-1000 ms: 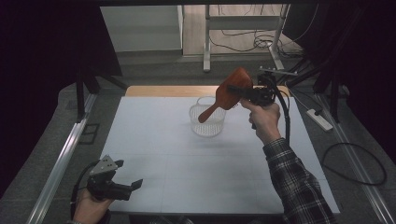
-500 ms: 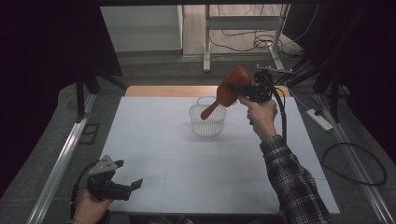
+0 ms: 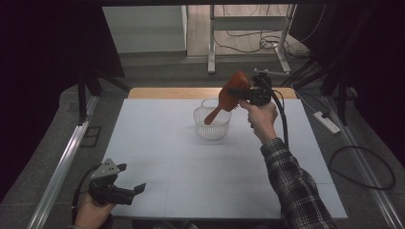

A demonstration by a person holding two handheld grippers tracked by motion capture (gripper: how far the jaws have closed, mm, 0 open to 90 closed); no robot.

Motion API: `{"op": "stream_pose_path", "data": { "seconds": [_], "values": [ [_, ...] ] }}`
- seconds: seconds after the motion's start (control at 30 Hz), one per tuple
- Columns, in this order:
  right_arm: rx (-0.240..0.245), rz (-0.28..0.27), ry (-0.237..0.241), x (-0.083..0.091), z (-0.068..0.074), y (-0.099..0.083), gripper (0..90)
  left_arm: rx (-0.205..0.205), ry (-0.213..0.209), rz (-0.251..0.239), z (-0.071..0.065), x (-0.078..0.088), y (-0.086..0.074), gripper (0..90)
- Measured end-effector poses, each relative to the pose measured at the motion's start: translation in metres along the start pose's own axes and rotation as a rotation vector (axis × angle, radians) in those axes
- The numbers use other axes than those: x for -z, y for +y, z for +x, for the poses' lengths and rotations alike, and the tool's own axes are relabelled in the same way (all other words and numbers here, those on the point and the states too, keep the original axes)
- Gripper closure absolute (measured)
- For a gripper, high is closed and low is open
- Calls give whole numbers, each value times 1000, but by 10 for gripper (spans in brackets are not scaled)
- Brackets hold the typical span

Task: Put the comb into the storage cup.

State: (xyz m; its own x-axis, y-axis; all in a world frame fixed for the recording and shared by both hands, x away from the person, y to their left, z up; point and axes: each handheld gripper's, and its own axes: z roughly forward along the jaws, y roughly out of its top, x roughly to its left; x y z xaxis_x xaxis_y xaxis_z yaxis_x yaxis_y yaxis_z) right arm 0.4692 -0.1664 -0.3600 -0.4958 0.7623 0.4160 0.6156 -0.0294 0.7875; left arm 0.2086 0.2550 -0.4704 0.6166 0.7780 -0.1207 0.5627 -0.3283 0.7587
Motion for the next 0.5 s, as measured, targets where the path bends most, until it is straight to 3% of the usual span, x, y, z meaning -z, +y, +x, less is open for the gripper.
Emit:
{"op": "stream_pose_path", "data": {
  "seconds": [0.5],
  "values": [
    [11,42,-12,-18,-2,-11,553,0,-1,-2,0,0,0,0]
  ]
}}
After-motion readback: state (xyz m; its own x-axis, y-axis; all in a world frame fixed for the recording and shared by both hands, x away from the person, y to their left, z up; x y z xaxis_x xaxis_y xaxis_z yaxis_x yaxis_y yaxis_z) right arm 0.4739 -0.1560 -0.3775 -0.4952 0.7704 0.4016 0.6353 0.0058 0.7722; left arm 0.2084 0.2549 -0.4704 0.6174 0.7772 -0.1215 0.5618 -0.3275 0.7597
